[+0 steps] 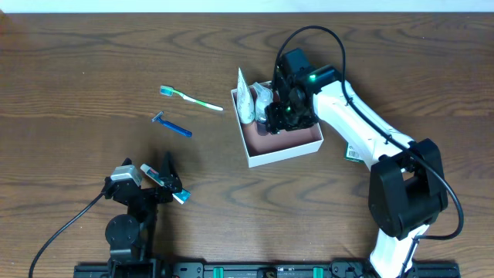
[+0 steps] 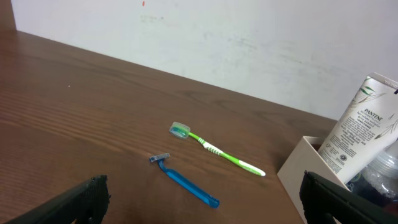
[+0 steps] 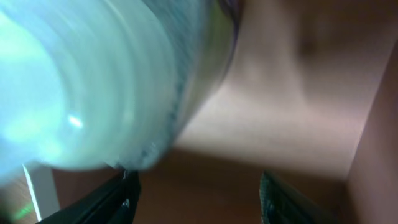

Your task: Pack container

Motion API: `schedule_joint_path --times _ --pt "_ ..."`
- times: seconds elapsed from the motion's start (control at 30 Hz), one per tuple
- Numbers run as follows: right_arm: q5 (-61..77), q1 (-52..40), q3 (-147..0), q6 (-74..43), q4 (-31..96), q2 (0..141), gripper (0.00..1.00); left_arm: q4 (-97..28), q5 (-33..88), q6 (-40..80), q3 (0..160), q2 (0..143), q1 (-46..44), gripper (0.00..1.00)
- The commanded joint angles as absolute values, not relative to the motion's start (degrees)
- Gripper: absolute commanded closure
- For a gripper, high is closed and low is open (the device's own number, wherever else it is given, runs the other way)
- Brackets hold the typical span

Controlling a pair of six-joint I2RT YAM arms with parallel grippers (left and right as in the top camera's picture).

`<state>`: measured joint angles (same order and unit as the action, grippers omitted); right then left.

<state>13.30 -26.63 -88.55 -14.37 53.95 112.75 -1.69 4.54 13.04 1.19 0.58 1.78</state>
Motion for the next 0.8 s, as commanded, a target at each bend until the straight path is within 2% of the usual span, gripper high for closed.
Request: schedule_joint_path --times 0.0,0.4,0.77 --pt "12.9 -27.0 -89.6 -17.7 52.2 111.9 0.36 -3.6 5.6 12.1 0.2 0.3 1.8 0.02" --pt "9.0 -27.0 -89.6 -17.7 45.9 111.9 0.34 -3.6 5.6 12.1 0.2 0.3 1.8 0.02" --pt "9.5 -27.0 -89.6 -9.6 50.9 111.9 0.34 -3.6 5.6 12.1 0.2 0.3 1.8 0.02"
